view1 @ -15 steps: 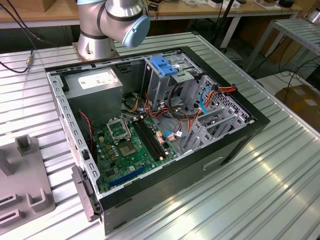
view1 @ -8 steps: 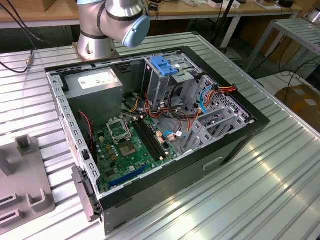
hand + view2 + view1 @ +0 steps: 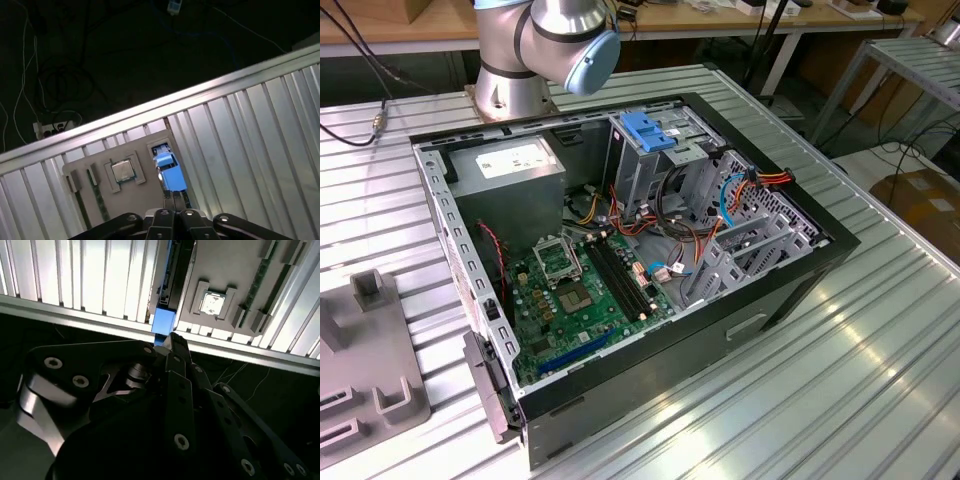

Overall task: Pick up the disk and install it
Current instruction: 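Pick up the disk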

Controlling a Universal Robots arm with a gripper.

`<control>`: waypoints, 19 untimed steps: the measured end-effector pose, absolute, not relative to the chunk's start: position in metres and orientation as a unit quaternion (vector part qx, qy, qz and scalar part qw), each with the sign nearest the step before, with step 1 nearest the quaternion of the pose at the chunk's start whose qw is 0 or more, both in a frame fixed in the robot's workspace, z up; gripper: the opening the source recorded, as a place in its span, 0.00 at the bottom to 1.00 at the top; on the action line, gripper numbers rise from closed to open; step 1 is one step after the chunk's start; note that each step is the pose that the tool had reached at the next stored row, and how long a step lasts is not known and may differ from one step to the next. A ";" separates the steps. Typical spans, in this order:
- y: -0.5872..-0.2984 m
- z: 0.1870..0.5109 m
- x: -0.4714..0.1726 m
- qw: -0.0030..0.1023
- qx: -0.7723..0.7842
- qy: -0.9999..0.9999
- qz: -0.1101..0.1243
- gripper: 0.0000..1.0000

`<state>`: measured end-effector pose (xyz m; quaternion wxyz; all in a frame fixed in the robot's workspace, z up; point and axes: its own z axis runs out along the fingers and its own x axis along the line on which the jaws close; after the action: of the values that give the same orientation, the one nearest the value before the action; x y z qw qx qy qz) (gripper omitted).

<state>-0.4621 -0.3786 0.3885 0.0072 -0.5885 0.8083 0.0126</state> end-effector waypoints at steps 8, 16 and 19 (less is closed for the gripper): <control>-0.379 0.388 -0.462 0.006 -0.662 0.749 0.013 0.10; -0.379 0.388 -0.462 0.006 -0.676 0.737 0.013 0.24; -0.379 0.388 -0.462 0.006 -0.676 0.737 0.013 0.25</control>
<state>-0.4621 -0.3786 0.3880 0.0057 -0.6761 0.7367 0.0133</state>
